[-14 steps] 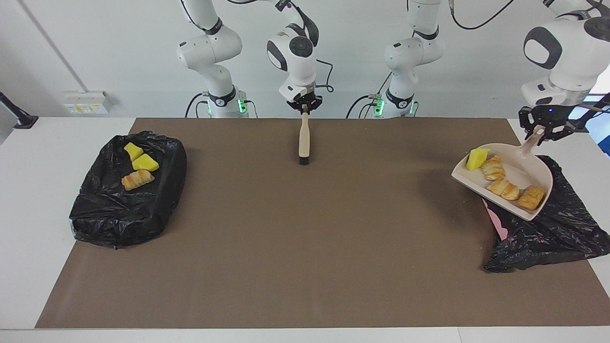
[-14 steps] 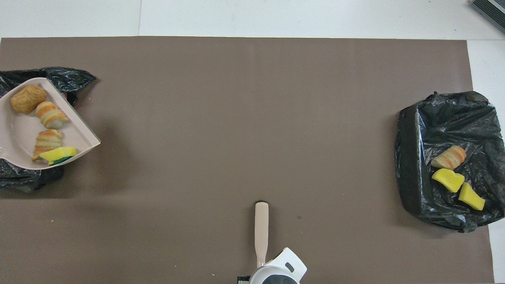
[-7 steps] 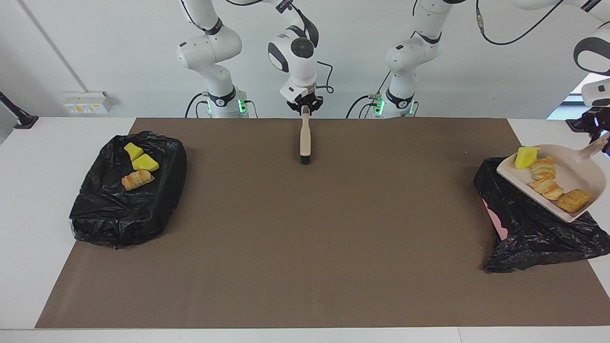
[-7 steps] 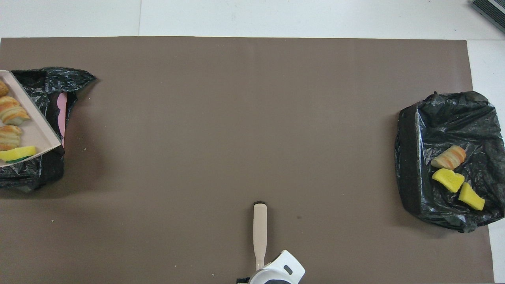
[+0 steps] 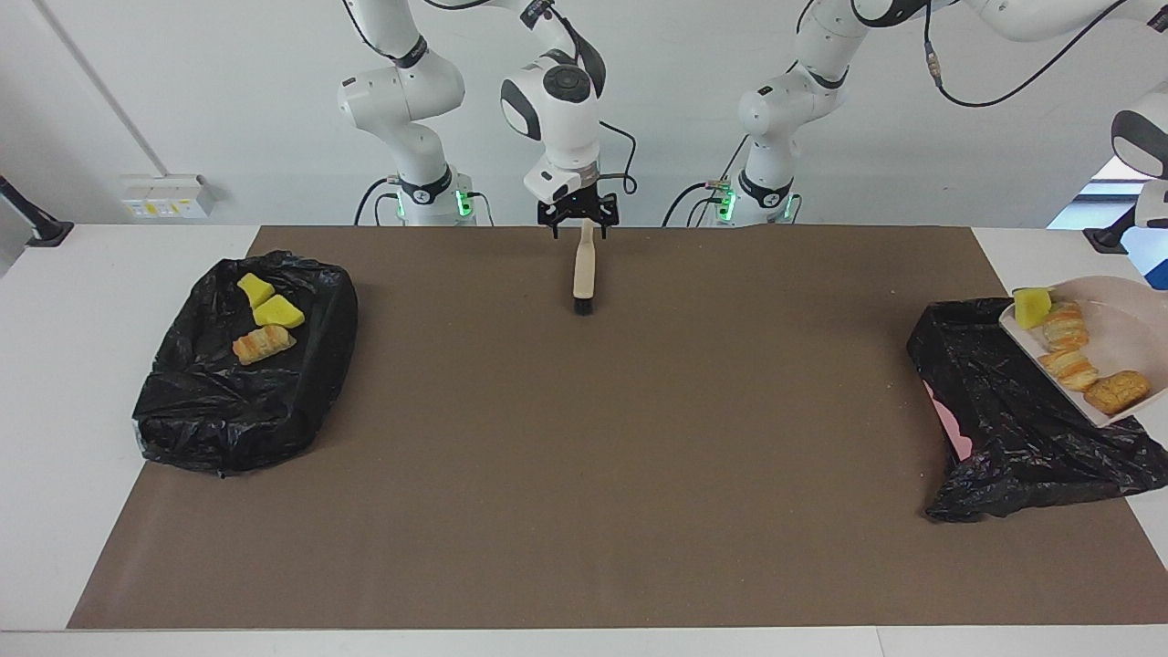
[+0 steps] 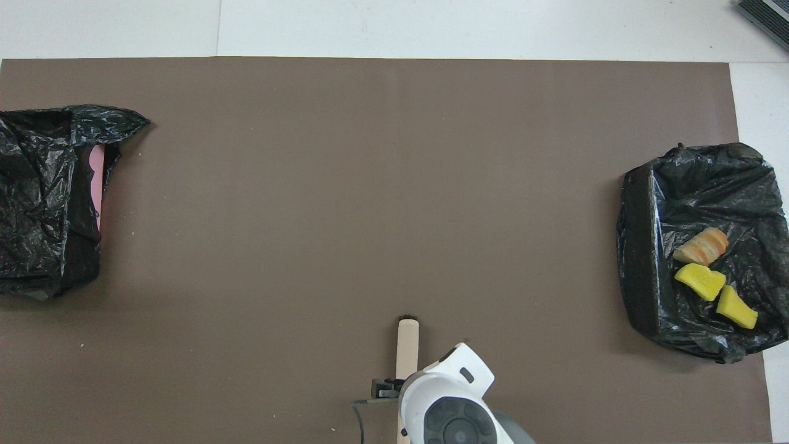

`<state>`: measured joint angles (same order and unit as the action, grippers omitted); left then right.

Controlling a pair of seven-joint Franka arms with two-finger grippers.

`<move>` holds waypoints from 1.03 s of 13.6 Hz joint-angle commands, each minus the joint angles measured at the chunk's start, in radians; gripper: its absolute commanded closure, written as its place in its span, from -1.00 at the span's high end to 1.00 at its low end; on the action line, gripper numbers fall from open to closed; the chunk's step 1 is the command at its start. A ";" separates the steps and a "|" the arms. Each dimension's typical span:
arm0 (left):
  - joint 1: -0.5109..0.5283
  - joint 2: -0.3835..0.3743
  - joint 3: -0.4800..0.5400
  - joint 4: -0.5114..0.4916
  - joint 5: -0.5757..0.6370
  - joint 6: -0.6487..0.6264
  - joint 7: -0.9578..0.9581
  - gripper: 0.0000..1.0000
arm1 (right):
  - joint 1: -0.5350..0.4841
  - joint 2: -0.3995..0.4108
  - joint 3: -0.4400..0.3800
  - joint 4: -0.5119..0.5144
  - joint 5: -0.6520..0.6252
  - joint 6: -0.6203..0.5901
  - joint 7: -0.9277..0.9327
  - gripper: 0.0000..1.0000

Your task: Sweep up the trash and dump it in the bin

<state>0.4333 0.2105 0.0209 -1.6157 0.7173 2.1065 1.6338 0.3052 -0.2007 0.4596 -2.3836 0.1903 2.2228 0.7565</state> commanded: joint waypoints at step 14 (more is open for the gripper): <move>-0.197 -0.079 -0.012 0.019 0.038 -0.322 -0.043 -1.00 | -0.327 0.012 -0.169 0.409 -0.239 -0.293 -0.282 1.00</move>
<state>0.2760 0.1465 0.0011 -1.5905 0.8219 1.8508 1.6225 -0.0281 -0.1987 0.3566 -2.0445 -0.0264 1.9861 0.5349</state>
